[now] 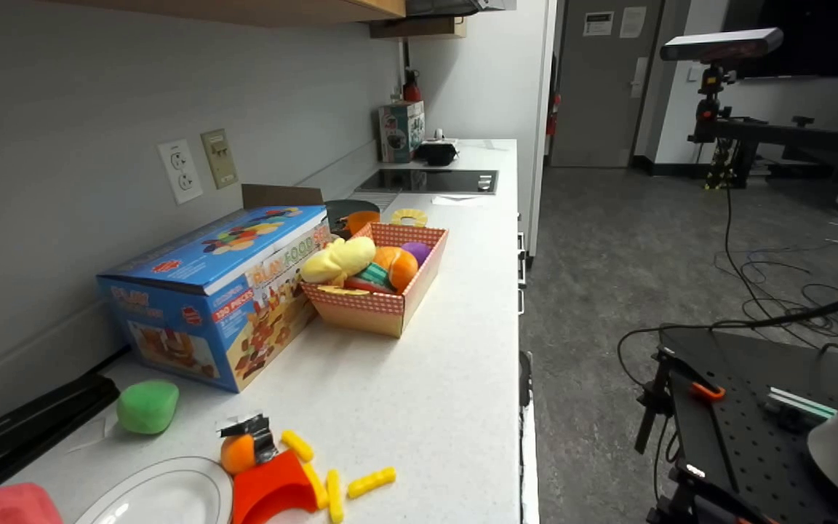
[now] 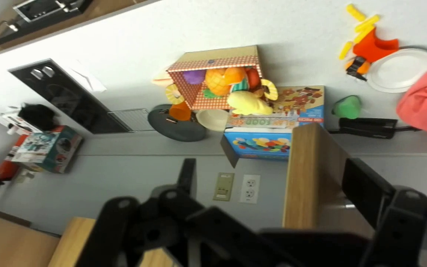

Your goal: Close the top left cabinet door

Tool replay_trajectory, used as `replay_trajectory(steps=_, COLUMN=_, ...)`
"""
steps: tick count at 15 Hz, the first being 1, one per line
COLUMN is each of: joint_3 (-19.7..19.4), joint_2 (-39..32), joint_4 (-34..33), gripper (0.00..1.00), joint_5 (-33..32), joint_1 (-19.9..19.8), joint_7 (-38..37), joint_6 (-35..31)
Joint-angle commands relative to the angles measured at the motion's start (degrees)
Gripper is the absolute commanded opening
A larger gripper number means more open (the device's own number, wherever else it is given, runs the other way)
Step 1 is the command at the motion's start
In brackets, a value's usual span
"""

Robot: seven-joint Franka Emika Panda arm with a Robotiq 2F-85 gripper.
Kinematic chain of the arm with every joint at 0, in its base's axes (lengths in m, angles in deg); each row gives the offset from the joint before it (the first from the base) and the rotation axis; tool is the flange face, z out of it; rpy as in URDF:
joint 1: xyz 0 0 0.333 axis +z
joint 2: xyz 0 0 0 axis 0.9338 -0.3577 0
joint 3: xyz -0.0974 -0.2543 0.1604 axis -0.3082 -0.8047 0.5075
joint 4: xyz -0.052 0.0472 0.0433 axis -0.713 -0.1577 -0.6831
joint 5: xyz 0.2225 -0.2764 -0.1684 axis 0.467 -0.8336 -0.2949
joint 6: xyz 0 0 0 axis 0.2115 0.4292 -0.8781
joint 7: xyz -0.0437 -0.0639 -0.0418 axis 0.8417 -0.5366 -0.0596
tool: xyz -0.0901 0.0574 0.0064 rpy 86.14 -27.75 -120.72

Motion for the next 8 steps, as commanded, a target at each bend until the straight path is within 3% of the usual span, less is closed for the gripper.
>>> replay_trajectory(steps=1, joint_3=0.21, joint_2=0.0, joint_4=-0.26, gripper=1.0, joint_5=-1.01, joint_1=-1.24, joint_7=-0.79, joint_6=0.43)
replay_trajectory(steps=8, joint_3=0.58, joint_2=-0.12, joint_4=-0.1, gripper=1.0, joint_5=-2.65, joint_1=-3.65, joint_7=-2.04, joint_6=0.5)
